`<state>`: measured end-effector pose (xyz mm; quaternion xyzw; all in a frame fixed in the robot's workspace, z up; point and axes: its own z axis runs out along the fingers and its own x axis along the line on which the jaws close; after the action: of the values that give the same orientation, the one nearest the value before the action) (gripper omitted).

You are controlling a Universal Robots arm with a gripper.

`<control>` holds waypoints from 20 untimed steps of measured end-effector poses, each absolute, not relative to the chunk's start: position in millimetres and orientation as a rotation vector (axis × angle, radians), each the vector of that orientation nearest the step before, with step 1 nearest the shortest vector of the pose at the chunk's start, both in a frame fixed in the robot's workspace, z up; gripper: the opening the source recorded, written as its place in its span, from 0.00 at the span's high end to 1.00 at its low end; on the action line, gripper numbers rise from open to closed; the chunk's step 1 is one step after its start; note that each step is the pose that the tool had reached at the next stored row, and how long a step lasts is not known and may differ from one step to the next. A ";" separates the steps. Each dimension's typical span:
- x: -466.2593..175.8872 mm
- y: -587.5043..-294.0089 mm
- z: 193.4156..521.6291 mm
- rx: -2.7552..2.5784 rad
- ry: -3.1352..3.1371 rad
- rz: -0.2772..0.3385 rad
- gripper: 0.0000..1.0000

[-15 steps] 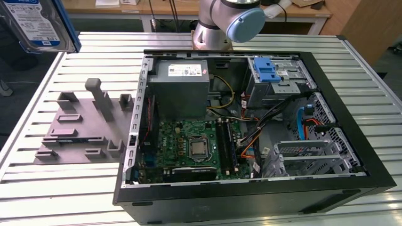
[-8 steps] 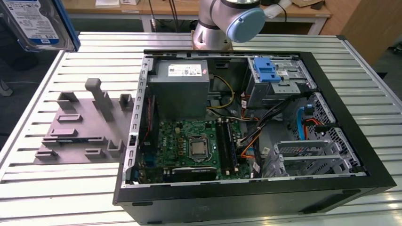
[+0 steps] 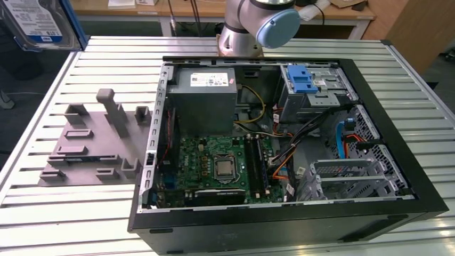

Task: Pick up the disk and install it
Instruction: 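Pick up the disk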

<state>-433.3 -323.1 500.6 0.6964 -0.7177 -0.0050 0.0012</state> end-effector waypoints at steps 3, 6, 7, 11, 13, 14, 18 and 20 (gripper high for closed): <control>-433.3 -323.1 505.2 2.186 -2.253 -0.016 0.64; -433.3 -323.1 505.3 2.186 -2.253 -0.016 0.64; -433.1 -323.1 505.3 2.186 -2.253 -0.016 0.64; -423.3 -323.1 505.4 2.186 -2.253 -0.016 0.64; -414.1 -323.1 505.4 2.186 -2.253 -0.016 0.64; -409.5 -323.1 505.4 2.186 -2.253 -0.016 0.64; -391.5 -323.1 505.4 2.186 -2.253 -0.016 0.64; -382.3 -323.1 505.4 2.186 -2.253 -0.016 0.64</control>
<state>-382.3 -323.1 505.4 0.6964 -0.7176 -0.0051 0.0012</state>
